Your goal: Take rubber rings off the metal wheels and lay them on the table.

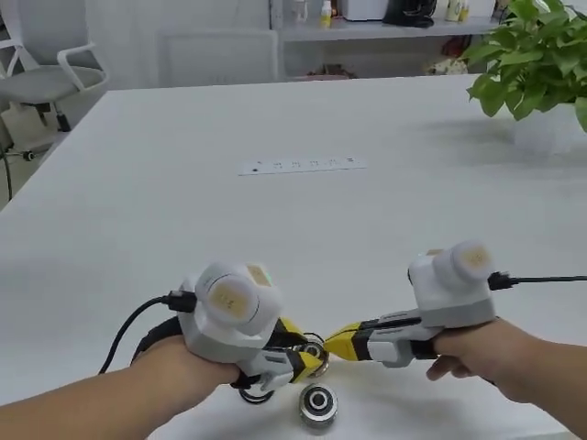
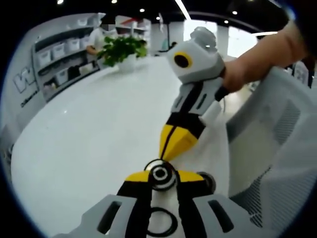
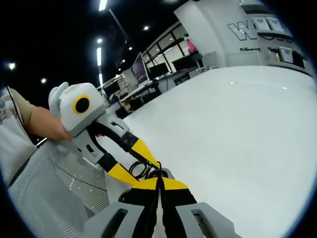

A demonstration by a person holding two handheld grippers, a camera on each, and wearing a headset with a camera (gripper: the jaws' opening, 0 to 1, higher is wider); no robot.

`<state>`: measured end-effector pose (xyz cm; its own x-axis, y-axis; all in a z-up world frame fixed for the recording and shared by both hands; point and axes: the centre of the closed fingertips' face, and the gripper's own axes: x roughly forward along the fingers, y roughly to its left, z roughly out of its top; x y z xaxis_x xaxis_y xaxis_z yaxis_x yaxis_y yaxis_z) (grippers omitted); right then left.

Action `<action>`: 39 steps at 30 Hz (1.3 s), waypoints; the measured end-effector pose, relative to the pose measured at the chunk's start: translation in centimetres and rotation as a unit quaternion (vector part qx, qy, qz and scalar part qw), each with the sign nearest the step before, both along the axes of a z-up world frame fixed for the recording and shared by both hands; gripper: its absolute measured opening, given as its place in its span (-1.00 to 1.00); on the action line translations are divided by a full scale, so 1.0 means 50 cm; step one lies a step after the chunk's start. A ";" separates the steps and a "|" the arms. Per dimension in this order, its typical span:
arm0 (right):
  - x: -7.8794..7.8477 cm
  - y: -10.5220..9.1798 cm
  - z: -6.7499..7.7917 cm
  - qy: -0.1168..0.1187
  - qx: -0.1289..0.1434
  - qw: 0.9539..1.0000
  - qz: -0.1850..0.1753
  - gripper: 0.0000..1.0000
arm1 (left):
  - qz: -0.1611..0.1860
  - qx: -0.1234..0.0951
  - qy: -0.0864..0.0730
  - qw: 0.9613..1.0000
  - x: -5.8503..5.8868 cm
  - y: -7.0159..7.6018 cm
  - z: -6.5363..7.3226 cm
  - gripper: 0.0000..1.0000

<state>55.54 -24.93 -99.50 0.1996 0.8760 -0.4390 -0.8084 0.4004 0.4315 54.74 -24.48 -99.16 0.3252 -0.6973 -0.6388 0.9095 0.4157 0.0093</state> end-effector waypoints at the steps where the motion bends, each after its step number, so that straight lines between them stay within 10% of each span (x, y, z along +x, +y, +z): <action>1: 0.002 0.001 0.004 0.000 0.003 1.000 -0.001 -1.00 | -0.002 -0.002 -0.002 1.000 -0.001 0.002 0.005 -0.59; 21: -0.009 0.051 0.051 -0.002 0.020 0.999 0.033 -1.00 | 0.012 -0.037 -0.014 0.999 -0.023 0.098 0.077 -0.13; 39: -0.041 0.121 0.027 0.015 0.002 0.996 0.086 -1.00 | 0.043 -0.041 -0.008 0.998 -0.048 0.183 0.075 0.11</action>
